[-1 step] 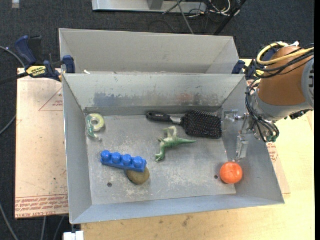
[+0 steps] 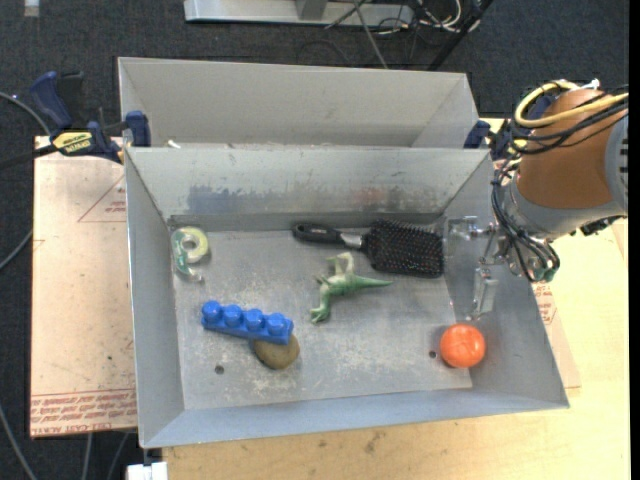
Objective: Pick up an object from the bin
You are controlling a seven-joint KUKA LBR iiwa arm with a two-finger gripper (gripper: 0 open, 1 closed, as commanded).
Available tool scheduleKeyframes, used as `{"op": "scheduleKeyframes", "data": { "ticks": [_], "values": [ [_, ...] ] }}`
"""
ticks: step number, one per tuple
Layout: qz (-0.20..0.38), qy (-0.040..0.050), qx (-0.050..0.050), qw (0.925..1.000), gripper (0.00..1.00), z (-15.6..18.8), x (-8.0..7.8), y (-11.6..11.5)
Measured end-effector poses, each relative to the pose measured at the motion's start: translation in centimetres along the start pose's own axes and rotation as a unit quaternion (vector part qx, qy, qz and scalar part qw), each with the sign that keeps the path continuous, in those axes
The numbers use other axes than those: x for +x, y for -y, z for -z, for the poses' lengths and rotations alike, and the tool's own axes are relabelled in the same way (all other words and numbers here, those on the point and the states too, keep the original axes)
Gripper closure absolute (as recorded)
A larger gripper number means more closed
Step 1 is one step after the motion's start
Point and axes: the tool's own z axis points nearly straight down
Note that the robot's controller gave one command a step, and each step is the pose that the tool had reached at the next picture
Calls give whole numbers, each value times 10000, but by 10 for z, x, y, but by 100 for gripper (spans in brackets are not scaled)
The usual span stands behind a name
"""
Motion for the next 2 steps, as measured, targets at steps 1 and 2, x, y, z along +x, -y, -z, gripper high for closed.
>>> {"op": "scheduleKeyframes", "data": {
  "ticks": [1,2],
  "values": [
    [-595,43,3,9982,0,-54,-43,-29],
    [-773,9,-1,9970,0,-39,-49,-33]
  ]
}}
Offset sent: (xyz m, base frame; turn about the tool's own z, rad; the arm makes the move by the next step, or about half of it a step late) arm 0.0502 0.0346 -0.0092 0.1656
